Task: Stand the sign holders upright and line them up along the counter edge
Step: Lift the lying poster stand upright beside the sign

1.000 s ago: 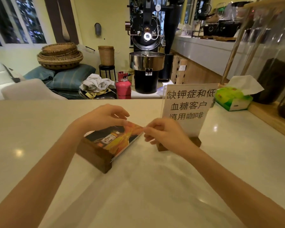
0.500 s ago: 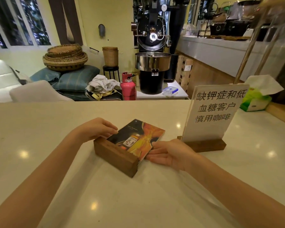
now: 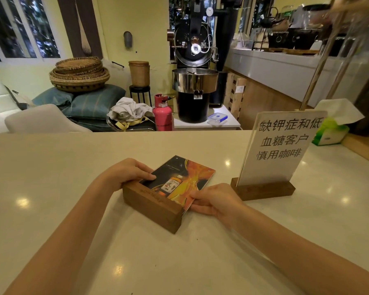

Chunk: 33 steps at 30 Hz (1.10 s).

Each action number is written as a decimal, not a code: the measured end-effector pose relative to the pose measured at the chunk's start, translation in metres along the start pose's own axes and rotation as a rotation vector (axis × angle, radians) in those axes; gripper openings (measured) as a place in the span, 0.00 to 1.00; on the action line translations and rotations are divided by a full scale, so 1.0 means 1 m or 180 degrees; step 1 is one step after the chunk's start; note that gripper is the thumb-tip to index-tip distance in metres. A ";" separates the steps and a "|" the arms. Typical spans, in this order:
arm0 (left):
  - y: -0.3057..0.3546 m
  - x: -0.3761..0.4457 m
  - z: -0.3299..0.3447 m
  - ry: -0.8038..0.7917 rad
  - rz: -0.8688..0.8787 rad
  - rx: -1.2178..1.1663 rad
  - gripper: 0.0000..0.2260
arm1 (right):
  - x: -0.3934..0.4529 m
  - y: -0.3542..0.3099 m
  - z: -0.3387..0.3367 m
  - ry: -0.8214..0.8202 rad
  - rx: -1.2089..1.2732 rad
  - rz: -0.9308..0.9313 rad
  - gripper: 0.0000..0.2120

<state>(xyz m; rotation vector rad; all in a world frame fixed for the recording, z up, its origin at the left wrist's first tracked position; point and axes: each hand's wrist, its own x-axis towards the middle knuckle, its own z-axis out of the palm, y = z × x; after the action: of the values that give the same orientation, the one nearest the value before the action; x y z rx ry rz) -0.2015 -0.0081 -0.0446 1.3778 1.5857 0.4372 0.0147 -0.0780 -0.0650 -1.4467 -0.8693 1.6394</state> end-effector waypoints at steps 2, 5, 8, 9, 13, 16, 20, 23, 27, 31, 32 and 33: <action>0.001 -0.001 0.000 0.0043 0.0048 0.0018 0.13 | 0.001 -0.001 -0.001 -0.0006 -0.0054 -0.0070 0.05; 0.001 -0.004 0.000 0.0126 0.0138 -0.0041 0.13 | 0.002 -0.005 -0.005 -0.0002 -0.0264 -0.0249 0.11; 0.003 -0.008 0.000 0.0112 0.0377 -0.0285 0.12 | -0.001 -0.016 -0.010 -0.0002 -0.0452 -0.0621 0.10; 0.004 -0.010 0.000 0.0126 0.0469 -0.0325 0.10 | -0.003 -0.019 -0.012 -0.0004 -0.0547 -0.0785 0.09; 0.009 -0.016 -0.001 0.0199 0.0856 -0.0522 0.08 | -0.011 -0.030 -0.017 0.0052 -0.0852 -0.1379 0.10; 0.012 -0.023 0.000 0.0329 0.1159 -0.0495 0.08 | -0.016 -0.035 -0.019 0.0094 -0.1016 -0.1771 0.10; 0.015 -0.029 0.003 0.0436 0.1454 -0.0494 0.08 | -0.025 -0.032 -0.023 0.0188 -0.1339 -0.2238 0.10; 0.017 -0.032 0.008 0.0467 0.1570 -0.0528 0.09 | -0.029 -0.027 -0.027 0.0237 -0.1409 -0.2485 0.10; 0.022 -0.035 0.016 0.0593 0.1693 -0.0468 0.10 | -0.032 -0.024 -0.035 0.0430 -0.1683 -0.2795 0.11; 0.024 -0.037 0.020 0.0808 0.1841 -0.0175 0.12 | -0.036 -0.019 -0.041 0.0610 -0.1871 -0.3037 0.11; 0.025 -0.037 0.021 0.0843 0.1856 -0.0107 0.12 | -0.037 -0.017 -0.042 0.0663 -0.1914 -0.3092 0.11; 0.026 -0.038 0.021 0.0862 0.1866 -0.0042 0.13 | -0.037 -0.015 -0.043 0.0694 -0.1928 -0.3142 0.12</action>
<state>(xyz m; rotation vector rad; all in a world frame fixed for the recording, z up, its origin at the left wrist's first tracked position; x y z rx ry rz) -0.1732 -0.0415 -0.0187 1.8283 1.3560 1.0167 0.0613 -0.1039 -0.0401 -1.1869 -1.6797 0.4860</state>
